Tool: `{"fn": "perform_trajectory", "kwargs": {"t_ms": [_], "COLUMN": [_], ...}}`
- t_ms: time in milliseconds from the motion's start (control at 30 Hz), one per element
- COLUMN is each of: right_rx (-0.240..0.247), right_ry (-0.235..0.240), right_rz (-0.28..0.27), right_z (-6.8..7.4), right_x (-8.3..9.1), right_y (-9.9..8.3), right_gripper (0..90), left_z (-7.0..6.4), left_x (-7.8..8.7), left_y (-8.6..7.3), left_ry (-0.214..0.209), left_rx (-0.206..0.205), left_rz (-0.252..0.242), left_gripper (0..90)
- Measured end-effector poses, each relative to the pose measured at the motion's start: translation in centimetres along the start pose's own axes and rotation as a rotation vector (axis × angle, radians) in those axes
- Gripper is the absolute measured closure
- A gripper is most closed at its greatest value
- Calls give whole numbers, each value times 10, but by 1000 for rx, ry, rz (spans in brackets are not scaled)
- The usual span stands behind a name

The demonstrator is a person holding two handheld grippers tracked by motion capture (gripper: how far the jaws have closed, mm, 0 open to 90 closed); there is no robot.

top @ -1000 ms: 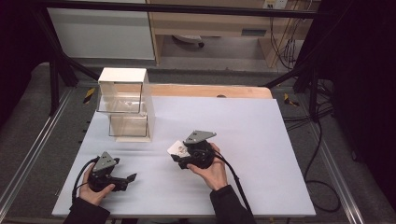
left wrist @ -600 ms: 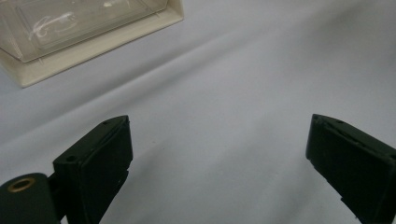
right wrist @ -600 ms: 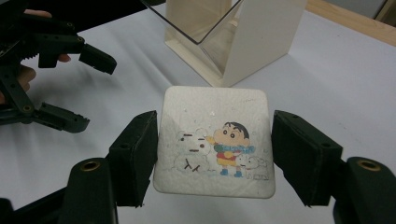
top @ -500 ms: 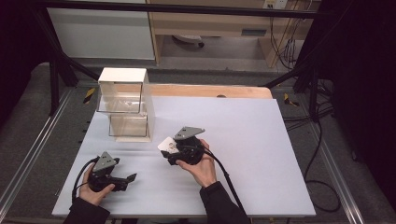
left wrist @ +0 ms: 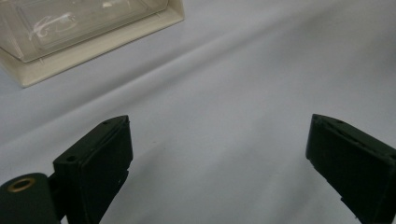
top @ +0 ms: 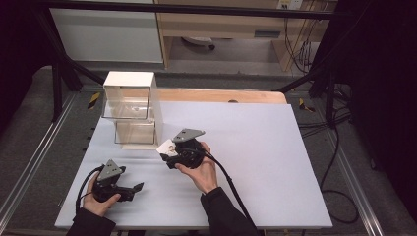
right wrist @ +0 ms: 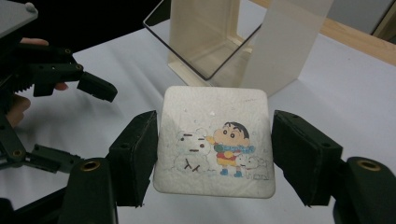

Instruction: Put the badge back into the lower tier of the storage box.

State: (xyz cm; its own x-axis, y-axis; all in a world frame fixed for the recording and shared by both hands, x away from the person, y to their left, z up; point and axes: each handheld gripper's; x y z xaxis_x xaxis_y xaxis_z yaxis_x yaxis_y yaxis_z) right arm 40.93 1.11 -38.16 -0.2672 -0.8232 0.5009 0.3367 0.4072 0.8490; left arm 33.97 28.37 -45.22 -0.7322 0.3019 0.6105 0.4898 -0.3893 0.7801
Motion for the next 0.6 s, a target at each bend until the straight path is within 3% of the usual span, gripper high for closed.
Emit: {"fn": "perform_trajectory", "kwargs": {"t_ms": [600], "right_rx": [28], "right_ry": [9], "right_rz": [-6], "right_z": [8], "right_x": [-31], "right_y": [27], "right_gripper": [331], "left_z": [0], "left_x": [0], "left_y": [0], "left_ry": [-1], "left_rx": [0], "left_rz": [-1], "left_gripper": [65]}}
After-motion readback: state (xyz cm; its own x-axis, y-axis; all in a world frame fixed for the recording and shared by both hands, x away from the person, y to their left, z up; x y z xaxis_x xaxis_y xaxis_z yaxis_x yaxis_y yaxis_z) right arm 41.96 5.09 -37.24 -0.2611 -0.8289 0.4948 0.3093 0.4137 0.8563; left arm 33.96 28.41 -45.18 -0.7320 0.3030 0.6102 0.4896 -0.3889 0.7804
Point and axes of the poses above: each handheld gripper's, and its own axes: x roughly backward along the jaws, y roughly out of its top, z roughly to its left, and after that the axes turned 14 degrees about y, right-handed
